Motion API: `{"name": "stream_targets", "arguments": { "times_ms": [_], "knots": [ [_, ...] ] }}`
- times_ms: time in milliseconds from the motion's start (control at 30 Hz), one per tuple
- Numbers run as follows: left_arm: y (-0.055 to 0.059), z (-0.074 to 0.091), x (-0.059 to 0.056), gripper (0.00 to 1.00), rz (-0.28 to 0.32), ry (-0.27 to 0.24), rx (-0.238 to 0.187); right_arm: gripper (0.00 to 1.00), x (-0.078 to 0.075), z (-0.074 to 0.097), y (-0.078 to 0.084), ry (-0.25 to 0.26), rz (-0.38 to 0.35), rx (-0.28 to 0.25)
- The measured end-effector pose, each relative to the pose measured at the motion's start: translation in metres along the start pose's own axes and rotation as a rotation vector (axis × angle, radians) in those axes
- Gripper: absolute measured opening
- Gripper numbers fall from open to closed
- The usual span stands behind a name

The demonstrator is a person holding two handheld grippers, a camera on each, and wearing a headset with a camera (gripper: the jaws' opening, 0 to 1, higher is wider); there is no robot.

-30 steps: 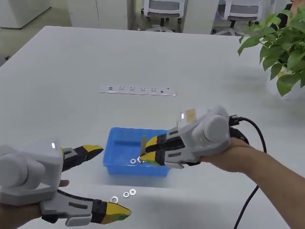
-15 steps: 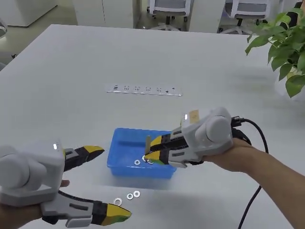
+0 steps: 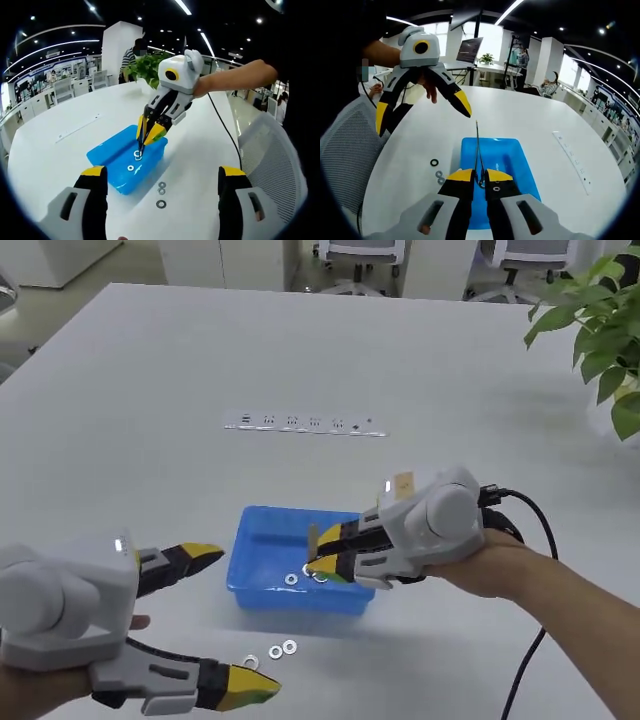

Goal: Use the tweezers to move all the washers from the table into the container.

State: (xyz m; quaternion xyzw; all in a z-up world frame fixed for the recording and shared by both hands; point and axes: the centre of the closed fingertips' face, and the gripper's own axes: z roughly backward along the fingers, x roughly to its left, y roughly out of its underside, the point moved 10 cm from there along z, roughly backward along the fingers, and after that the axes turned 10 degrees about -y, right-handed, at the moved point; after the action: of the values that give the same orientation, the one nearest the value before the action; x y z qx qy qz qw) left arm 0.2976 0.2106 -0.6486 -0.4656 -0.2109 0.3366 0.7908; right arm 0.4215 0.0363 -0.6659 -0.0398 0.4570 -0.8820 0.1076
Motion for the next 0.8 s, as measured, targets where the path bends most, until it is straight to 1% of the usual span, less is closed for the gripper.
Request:
{"name": "stream_targets", "arguments": {
  "times_ms": [200, 567, 733, 800],
  "knots": [
    [0.0, -0.002, 0.003, 0.96, 0.0, 0.003, 0.0, 0.09, -0.006, -0.004, 0.006, -0.003, -0.01, 0.002],
    [-0.001, -0.005, 0.009, 0.95, 0.001, -0.002, 0.001, 0.09, -0.011, -0.013, 0.014, -0.02, -0.025, 0.009],
    [-0.003, -0.006, 0.013, 0.93, -0.005, -0.003, 0.002, 0.09, -0.012, -0.016, 0.017, -0.025, -0.037, 0.008],
    [-0.004, -0.008, 0.015, 0.91, -0.007, -0.001, 0.001, 0.09, -0.013, -0.018, 0.019, -0.028, -0.04, 0.009]
  ]
}}
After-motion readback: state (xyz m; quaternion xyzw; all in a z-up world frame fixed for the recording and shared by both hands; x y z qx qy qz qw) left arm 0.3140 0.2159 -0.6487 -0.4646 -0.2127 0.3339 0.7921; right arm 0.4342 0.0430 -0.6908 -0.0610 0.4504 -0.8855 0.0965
